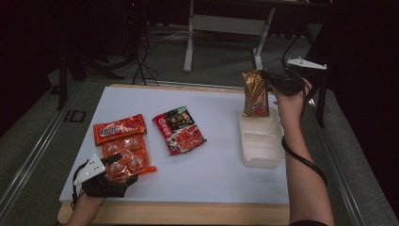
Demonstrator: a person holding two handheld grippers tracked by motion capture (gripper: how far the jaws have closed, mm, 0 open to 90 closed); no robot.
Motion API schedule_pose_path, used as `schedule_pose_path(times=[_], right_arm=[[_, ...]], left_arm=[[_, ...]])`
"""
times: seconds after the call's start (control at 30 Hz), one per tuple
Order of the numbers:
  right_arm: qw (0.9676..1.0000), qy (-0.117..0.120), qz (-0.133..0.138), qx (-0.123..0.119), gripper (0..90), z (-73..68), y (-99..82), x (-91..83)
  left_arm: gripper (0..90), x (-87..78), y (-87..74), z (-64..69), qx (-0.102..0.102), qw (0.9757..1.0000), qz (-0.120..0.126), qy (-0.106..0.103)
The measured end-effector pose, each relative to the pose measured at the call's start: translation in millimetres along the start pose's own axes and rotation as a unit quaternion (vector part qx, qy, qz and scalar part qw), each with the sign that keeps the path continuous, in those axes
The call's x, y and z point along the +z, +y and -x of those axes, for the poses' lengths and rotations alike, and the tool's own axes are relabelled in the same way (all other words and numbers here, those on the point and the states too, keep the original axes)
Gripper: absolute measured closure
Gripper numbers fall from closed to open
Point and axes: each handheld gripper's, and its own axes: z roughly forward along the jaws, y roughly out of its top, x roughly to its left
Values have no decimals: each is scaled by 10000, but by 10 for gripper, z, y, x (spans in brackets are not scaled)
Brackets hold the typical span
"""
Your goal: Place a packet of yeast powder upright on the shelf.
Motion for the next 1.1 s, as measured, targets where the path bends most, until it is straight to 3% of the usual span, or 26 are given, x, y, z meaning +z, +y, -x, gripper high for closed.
schedule_pose_path(times=[0.53, 1.1], right_arm=[[9997, -230, -11, 108, 896, 276, -72, 212], [9992, -119, -237, 299, 892, 395, -370, 367]], left_arm=[[19, -9, -15, 20, -22, 10000, -39, 70], [19, -31, -18, 25, -37, 10000, -24, 88]])
